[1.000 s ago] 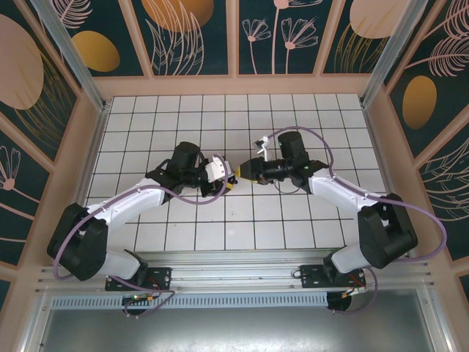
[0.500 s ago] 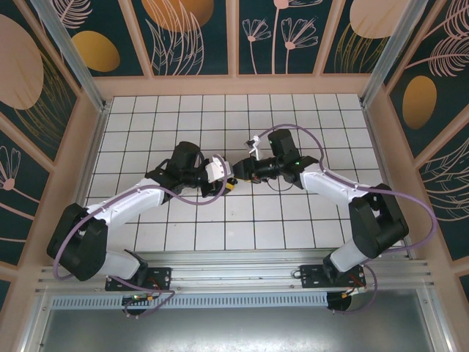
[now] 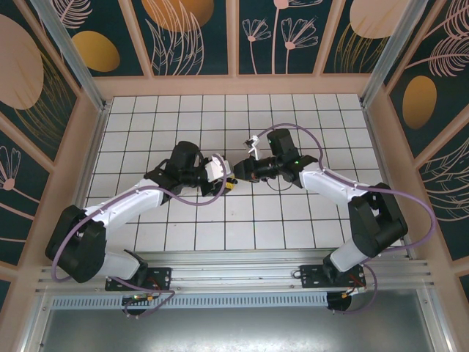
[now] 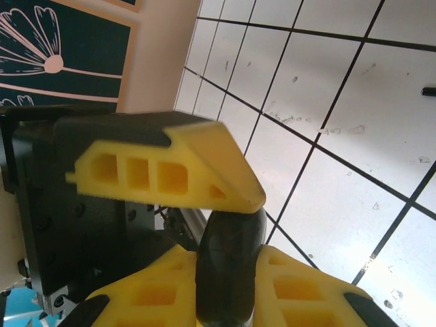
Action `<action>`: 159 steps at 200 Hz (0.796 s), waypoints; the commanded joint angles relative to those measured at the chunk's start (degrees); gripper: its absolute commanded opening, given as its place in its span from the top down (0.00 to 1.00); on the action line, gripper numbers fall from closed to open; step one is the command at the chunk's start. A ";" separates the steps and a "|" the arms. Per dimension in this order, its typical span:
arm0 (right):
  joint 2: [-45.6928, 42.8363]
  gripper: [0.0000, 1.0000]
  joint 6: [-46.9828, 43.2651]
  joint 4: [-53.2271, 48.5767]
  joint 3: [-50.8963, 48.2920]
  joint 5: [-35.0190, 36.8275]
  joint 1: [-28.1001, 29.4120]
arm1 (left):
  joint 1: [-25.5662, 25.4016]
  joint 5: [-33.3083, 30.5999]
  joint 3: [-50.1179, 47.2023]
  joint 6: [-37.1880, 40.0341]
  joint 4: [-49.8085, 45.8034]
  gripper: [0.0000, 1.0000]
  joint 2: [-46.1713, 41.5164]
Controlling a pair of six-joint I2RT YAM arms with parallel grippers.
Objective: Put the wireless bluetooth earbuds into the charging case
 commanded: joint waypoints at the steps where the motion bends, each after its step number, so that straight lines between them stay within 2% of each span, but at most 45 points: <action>1: -3.47 0.85 -4.16 1.31 -1.29 3.45 -0.22 | 0.06 1.13 1.82 -1.20 1.37 0.33 -2.21; 13: -5.28 0.86 -5.40 3.07 -3.12 4.48 -0.64 | 0.05 1.18 1.80 -1.21 1.28 0.28 -2.68; 30: -8.41 0.86 -8.51 5.17 -5.63 5.66 -0.65 | 0.01 1.30 1.54 -1.30 1.37 0.27 -3.59; 69: -14.85 0.87 -17.75 9.91 -10.96 4.46 -4.69 | 0.07 5.06 1.24 1.20 -0.17 0.36 -5.13; 96: -18.99 0.86 -31.32 7.73 -11.81 3.58 -5.78 | 0.05 7.94 0.87 3.28 -0.07 0.42 -5.57; 133: -21.99 0.86 -58.63 -5.72 -9.04 -0.16 -5.47 | 0.07 10.99 2.16 6.39 -2.16 0.44 -4.90; 159: -22.07 0.86 -71.20 -13.28 -6.40 -0.33 -5.11 | 0.00 12.58 3.98 8.73 -4.91 0.47 -4.13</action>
